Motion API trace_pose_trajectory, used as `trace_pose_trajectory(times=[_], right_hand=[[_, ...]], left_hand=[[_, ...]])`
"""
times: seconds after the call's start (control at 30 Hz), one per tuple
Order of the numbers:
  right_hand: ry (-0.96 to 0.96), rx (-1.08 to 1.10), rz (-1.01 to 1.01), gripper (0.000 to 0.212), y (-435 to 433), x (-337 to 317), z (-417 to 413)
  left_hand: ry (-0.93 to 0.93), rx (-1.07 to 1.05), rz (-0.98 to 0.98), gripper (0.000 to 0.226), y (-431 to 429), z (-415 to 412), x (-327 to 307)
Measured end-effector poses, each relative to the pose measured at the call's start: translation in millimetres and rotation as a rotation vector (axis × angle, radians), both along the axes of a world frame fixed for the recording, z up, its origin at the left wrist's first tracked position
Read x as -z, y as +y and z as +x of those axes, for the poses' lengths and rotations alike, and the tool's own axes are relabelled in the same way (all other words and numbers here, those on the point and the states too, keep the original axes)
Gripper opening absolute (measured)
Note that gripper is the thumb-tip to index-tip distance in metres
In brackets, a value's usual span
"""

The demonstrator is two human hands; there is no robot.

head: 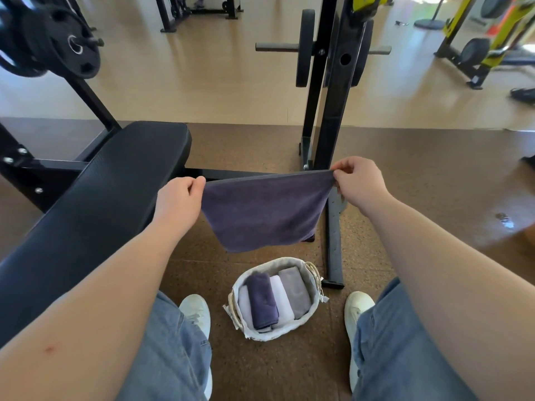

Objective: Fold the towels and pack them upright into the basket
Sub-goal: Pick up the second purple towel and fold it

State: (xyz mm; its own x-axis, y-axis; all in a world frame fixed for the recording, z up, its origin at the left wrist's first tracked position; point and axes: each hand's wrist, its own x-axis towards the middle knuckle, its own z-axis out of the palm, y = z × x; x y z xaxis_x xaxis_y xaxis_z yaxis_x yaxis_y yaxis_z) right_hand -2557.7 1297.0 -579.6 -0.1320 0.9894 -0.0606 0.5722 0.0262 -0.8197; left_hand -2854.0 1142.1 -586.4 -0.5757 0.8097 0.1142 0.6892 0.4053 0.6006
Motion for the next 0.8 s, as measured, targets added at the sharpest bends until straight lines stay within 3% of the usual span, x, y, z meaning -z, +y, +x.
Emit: trace_pose_trajectory(times=[0.13,0.33,0.47,0.53,0.63,0.8], right_hand=[[-0.003,-0.033,-0.06,0.021,0,1,-3],[0.271,0.11,-0.258,0.02,-2,-4,-6],[0.294,0.053,-0.223,0.017,-7,-6,-11],[0.309,0.008,-0.194,0.016,-10,-8,-14],[0.326,-0.035,-0.162,0.018,-13,-10,-17],[0.248,0.131,-0.082,0.02,-6,-7,-10]], left_hand=[[-0.191,-0.076,0.027,0.057,3,1,-1],[-0.323,-0.132,0.038,0.059,3,2,0],[-0.541,-0.206,0.102,0.041,3,2,2],[-0.627,-0.148,0.137,0.03,2,2,4],[-0.618,-0.001,0.06,0.028,-2,5,7],[-0.678,-0.181,0.164,0.032,2,0,10]])
